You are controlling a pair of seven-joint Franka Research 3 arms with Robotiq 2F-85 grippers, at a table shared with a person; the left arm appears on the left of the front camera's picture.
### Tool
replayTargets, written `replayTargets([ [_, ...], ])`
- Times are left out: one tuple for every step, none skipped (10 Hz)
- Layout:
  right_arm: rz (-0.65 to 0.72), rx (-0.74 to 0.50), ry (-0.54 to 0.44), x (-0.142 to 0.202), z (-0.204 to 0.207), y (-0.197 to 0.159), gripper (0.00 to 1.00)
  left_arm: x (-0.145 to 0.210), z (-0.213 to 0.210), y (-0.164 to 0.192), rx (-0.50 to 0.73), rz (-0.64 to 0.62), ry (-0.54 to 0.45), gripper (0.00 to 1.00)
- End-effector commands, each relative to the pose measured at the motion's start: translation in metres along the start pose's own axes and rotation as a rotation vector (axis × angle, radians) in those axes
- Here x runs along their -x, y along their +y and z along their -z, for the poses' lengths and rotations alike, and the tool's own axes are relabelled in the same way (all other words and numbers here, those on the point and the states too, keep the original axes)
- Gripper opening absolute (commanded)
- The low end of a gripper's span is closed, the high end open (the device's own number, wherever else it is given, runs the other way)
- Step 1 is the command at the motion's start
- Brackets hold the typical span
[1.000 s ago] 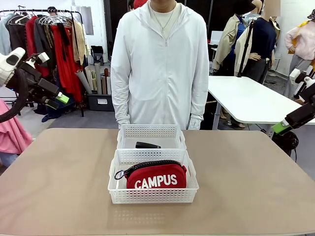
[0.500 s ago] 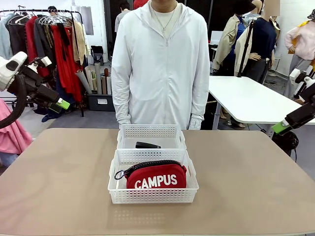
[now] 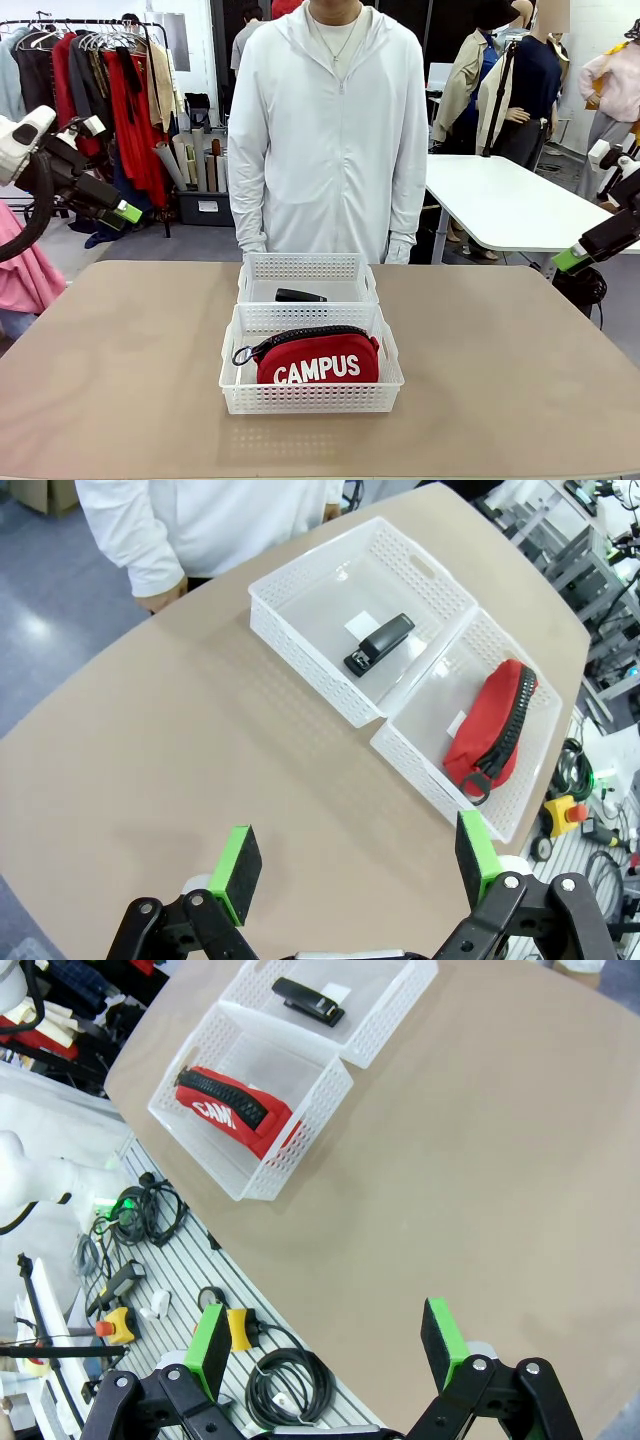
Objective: Distribute items into two baskets.
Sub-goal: Place the picked Stapler into the Organizing basket as instructed by the person.
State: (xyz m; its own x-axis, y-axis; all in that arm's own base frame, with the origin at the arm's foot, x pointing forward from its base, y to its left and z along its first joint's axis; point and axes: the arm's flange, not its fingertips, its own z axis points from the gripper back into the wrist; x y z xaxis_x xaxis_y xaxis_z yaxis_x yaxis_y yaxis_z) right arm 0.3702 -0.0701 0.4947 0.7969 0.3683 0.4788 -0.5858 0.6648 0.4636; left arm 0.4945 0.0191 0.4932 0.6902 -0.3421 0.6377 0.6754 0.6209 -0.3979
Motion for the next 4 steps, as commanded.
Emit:
replayTargets([
  [0.004, -0.007, -0.012, -0.0008, 0.0000, 0.0016, 1.00, -0.0009, -0.0009, -0.0003, -0.004, -0.012, -0.006, 1.00],
  [0.004, -0.007, -0.012, -0.0008, 0.0000, 0.0016, 1.00, -0.0009, -0.0009, -0.0003, -0.004, -0.012, -0.006, 1.00],
  [0.004, -0.007, -0.012, -0.0008, 0.0000, 0.0016, 1.00, -0.0009, -0.0009, -0.0003, -0.004, -0.012, -0.006, 1.00],
  [0.004, -0.007, -0.012, -0.0008, 0.0000, 0.0016, 1.00, -0.0009, -0.0009, -0.0003, -0.004, -0.012, -0.006, 1.00],
])
